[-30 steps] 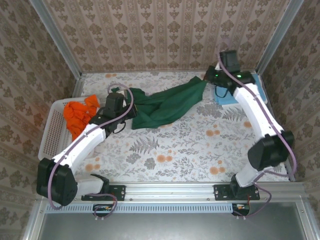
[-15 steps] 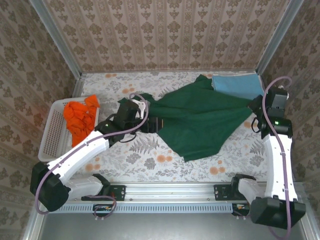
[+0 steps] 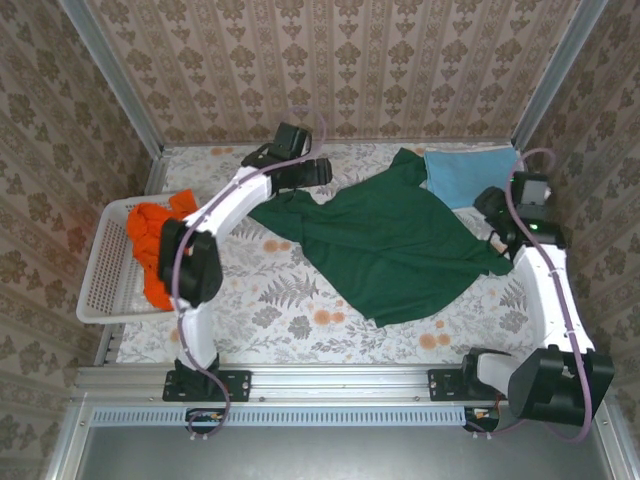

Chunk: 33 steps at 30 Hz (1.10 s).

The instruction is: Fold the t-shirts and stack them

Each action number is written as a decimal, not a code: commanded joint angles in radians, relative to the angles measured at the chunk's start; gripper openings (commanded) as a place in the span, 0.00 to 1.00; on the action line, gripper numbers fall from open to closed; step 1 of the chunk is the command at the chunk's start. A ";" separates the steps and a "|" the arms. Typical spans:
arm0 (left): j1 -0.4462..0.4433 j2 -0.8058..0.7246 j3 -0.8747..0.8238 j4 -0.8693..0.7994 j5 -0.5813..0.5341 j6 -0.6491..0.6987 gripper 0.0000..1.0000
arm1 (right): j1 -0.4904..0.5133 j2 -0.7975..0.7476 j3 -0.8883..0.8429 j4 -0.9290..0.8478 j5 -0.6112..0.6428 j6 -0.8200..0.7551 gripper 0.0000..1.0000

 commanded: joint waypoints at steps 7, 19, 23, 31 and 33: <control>0.024 0.518 0.635 -0.470 0.117 0.321 0.82 | 0.247 0.364 0.093 -0.013 -0.138 -0.080 0.53; -0.025 0.173 -0.143 -0.017 0.174 0.245 0.19 | 0.380 0.657 0.307 -0.028 -0.192 -0.062 0.53; -0.074 -0.028 -0.488 0.239 0.056 0.173 0.00 | 0.431 0.720 0.365 -0.027 -0.210 -0.052 0.52; -0.180 -0.354 -1.012 0.611 -0.315 -0.044 0.00 | 0.530 0.857 0.462 -0.006 -0.253 -0.008 0.53; -0.182 -0.411 -1.073 0.652 -0.331 -0.079 0.00 | 0.545 0.891 0.479 -0.016 -0.261 -0.005 0.51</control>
